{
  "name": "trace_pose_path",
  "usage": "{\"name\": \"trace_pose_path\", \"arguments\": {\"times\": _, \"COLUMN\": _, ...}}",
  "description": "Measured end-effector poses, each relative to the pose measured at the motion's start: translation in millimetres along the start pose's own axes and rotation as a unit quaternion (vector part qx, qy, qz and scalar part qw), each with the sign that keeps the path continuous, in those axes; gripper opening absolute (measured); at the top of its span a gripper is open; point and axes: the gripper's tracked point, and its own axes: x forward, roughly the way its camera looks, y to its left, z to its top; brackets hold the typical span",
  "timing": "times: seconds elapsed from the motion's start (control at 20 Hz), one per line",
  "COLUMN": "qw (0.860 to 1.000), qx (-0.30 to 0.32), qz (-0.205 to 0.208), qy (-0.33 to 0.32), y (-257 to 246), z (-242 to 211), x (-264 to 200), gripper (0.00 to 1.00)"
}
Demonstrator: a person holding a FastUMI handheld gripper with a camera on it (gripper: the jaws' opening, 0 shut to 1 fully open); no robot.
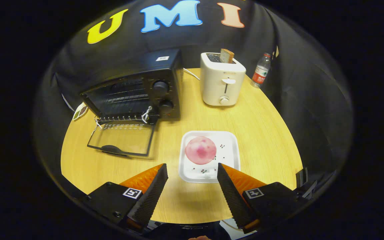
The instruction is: Open the toaster oven, put the food inside, and close the toaster oven door.
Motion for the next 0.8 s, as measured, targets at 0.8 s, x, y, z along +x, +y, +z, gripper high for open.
{"name": "trace_pose_path", "arguments": {"times": 0.8, "qw": 0.988, "qx": -0.016, "qz": 0.071, "qy": 0.135, "y": -85, "z": -15, "x": 86, "gripper": 0.97}}
